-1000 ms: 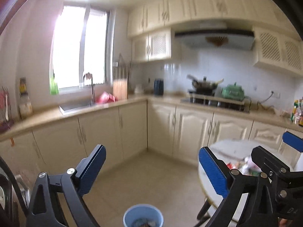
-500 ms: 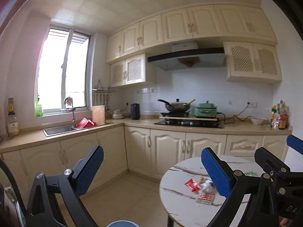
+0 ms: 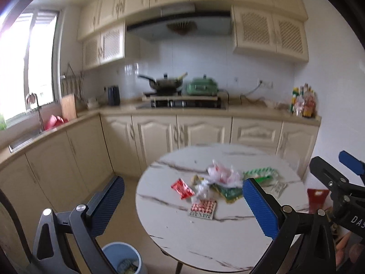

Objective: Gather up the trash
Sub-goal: 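Raise both tools from the bin and return toward the table, then grasp the clear plastic wrap with the left tool while the right tool grasps the white-red plastic bag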

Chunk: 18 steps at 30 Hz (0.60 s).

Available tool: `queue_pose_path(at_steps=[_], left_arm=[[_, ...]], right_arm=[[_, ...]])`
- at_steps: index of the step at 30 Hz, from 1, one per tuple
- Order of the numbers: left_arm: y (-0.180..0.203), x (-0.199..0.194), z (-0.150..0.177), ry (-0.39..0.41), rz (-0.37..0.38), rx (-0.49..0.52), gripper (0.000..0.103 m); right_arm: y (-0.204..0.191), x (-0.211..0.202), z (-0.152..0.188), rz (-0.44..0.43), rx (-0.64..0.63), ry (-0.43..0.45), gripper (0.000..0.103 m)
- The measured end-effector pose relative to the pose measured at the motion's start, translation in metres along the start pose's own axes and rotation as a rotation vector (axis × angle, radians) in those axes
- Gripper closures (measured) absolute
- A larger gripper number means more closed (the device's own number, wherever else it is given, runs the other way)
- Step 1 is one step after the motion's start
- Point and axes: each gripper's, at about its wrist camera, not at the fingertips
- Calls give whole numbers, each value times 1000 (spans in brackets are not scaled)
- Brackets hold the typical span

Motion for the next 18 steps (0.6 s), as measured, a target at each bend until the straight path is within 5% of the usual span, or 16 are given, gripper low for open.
queue_pose_path(at_steps=[6,9,18], left_arm=[[-19,71,-8,-129,0,-4,1],[-17,124,-44,-194,-8,-15,1],[-4,233,-51,-339,51,20,1]], right_arm=[[37,57,21,70,34,-129,0],[47,81,32,87,48,-180,0],[67,148,64,128,53,-338,0]])
Point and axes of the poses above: each gripper's, at about its wrist camera, not at the fingertips, and x roughly the way its jaws point, y to its right, z to its underside, and after that the axes turned 12 degrees about x, right-handed
